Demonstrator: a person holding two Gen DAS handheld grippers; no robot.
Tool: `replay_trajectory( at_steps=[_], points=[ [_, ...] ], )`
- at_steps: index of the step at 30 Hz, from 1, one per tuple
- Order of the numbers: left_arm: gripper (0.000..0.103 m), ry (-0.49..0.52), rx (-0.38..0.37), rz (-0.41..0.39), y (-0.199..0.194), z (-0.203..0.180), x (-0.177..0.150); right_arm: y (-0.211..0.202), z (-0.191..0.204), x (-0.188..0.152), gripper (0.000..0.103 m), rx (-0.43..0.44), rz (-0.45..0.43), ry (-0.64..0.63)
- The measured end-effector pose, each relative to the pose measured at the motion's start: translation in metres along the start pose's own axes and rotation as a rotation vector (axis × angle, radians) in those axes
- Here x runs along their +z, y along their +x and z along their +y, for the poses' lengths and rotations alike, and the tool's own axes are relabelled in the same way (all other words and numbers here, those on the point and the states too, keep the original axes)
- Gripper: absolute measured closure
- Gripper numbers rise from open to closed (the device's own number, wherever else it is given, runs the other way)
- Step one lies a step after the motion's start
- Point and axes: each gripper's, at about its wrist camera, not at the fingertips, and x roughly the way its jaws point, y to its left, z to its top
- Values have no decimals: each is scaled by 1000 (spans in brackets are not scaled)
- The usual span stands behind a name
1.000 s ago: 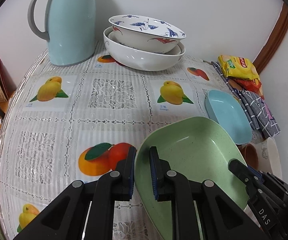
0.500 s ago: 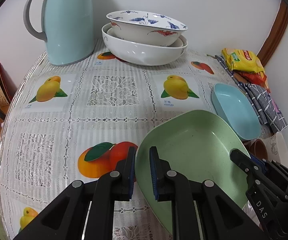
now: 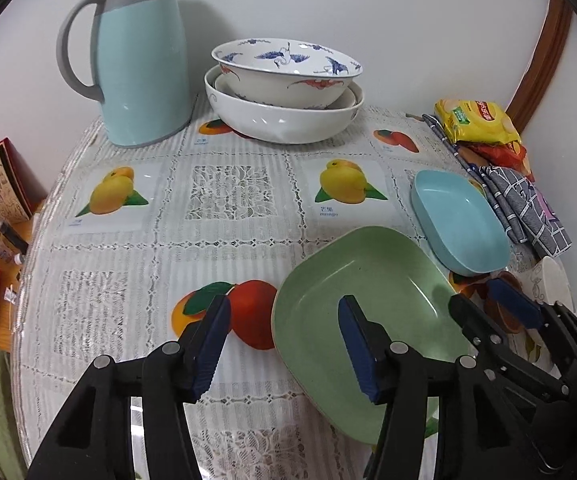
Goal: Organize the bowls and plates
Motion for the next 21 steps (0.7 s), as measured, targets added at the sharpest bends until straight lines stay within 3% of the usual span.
replay_trajectory(
  at_steps=[10,21],
  points=[
    [46,8,4,-31,-28,-9,-4,-41,-3,-11,49,-59,-70,-32],
    [34,46,-28,-62,-64,-32,-13,-93,-33,-24,48,-82,-126,59]
  ],
)
